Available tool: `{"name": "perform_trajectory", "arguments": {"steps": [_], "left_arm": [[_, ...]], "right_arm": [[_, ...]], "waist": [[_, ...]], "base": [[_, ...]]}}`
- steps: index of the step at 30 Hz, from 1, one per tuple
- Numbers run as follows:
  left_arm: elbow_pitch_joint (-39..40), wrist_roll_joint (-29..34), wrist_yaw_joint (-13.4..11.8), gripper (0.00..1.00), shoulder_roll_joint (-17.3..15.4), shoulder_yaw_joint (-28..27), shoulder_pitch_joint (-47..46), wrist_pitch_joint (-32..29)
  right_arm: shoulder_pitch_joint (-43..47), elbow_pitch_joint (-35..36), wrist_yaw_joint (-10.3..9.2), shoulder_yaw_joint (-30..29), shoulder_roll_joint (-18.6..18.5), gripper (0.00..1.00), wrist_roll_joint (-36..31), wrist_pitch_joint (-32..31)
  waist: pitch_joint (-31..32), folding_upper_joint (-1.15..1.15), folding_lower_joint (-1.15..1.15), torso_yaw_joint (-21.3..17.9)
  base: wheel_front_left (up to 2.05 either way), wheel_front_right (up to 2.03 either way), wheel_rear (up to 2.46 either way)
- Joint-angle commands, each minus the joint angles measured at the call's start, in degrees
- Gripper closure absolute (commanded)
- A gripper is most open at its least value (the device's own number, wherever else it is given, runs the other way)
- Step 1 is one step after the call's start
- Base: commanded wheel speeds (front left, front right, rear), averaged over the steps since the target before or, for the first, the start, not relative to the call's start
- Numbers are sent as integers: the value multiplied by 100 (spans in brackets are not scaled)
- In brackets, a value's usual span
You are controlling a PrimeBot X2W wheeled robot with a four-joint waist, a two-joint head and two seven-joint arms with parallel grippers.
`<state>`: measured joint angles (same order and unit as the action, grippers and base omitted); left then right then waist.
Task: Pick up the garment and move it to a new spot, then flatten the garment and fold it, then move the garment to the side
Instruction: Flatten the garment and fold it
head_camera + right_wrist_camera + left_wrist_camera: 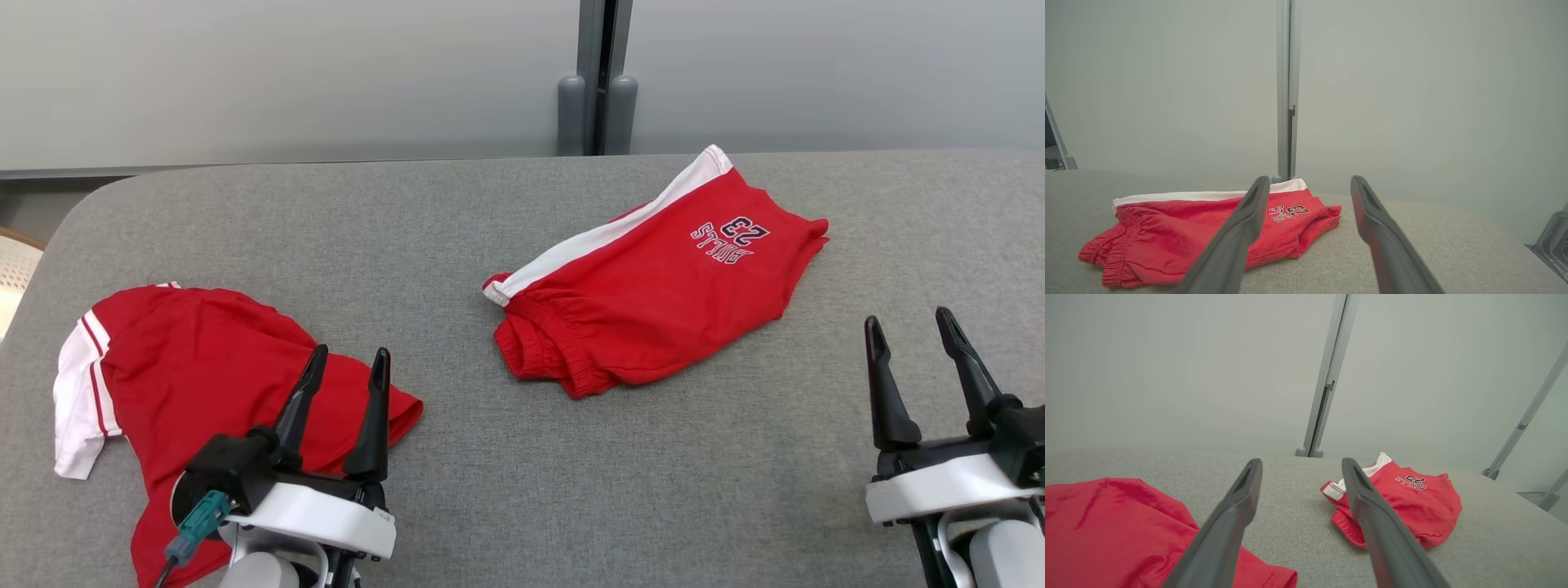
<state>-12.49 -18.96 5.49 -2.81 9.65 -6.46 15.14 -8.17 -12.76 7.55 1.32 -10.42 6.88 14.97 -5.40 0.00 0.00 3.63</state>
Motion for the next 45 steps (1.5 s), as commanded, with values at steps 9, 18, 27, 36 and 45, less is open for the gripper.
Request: {"name": "perform_trajectory", "arguments": {"steps": [9, 18, 27, 36, 45], "left_arm": [[-34, 19, -74, 0, -19, 217, -266, 0], [-57, -227, -131, 0, -23, 736, -499, 0], [-48, -486, -285, 0, -19, 1298, -600, 0], [60, -617, -371, 0, -16, 1479, -677, 0], [212, -712, -392, 0, -18, 1582, -896, 0]], "right_arm": [[-671, -1033, -12, -546, 326, 0, 1098, -650], [-1520, -1853, -11, -1157, 136, 0, 2236, -1858], [-2236, -2664, -7, -1881, -205, 0, 2441, -2547], [-2773, -3505, -7, -2523, -541, 0, 1910, -2865], [-3439, -4022, -9, -2925, -711, 0, 1468, -3199]], "waist": [[-364, 0, 0, 263], [-773, 0, 0, 839], [-1052, 0, 0, 1538], [-1188, 0, 0, 1912], [-1532, 0, 0, 2062]], "base": [[0, 0, 0], [0, 0, 0], [0, 0, 0], [0, 0, 0], [0, 0, 0]]}}
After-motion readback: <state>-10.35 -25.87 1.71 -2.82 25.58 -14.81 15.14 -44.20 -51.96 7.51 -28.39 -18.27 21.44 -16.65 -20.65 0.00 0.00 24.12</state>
